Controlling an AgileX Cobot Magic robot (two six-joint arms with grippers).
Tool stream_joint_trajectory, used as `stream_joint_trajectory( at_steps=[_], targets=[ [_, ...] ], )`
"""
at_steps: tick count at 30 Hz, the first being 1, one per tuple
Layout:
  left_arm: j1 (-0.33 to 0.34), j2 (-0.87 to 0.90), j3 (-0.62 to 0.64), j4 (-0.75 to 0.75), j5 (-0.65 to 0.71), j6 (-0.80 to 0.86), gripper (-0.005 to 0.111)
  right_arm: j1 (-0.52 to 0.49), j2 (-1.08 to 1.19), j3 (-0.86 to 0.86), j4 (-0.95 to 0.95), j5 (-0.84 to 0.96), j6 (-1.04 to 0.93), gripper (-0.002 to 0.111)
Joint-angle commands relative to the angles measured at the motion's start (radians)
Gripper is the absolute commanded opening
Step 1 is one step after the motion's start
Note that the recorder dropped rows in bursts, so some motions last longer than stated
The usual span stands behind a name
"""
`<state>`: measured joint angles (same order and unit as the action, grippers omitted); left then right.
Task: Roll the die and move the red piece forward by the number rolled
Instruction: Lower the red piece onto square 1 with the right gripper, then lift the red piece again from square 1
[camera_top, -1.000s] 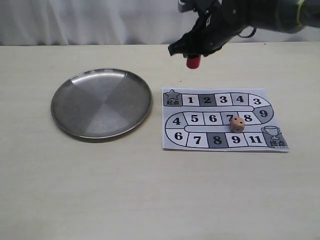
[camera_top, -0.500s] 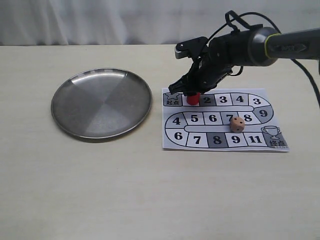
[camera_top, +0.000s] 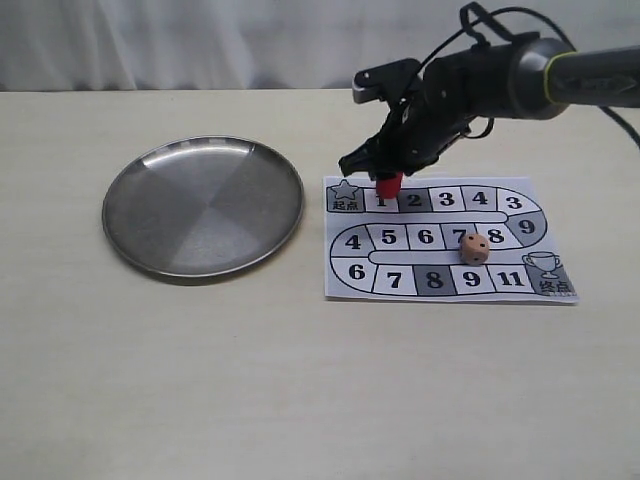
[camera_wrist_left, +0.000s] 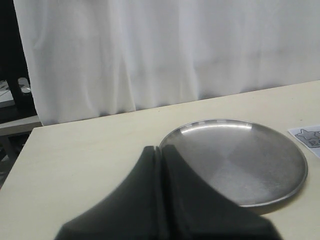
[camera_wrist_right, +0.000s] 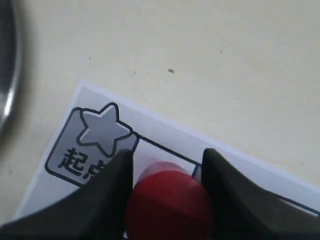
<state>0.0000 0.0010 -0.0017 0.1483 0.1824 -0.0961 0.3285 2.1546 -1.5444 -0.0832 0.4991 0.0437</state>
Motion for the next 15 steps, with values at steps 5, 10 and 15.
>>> stream_joint_trajectory(
  at_steps=[5,10,15],
  targets=[
    [-0.001,-0.001,0.002,-0.004,-0.009,-0.002,0.000,-0.023,-0.194,-0.001,-0.022,-0.007,0.005,0.005],
    [-0.001,-0.001,0.002,-0.004,-0.009,-0.002,0.000,-0.056,-0.210,0.003,-0.014,0.010,0.005,0.005],
    [-0.001,-0.001,0.002,-0.004,-0.009,-0.002,0.000,-0.085,-0.163,0.047,-0.012,-0.020,0.005,0.005]
  ],
)
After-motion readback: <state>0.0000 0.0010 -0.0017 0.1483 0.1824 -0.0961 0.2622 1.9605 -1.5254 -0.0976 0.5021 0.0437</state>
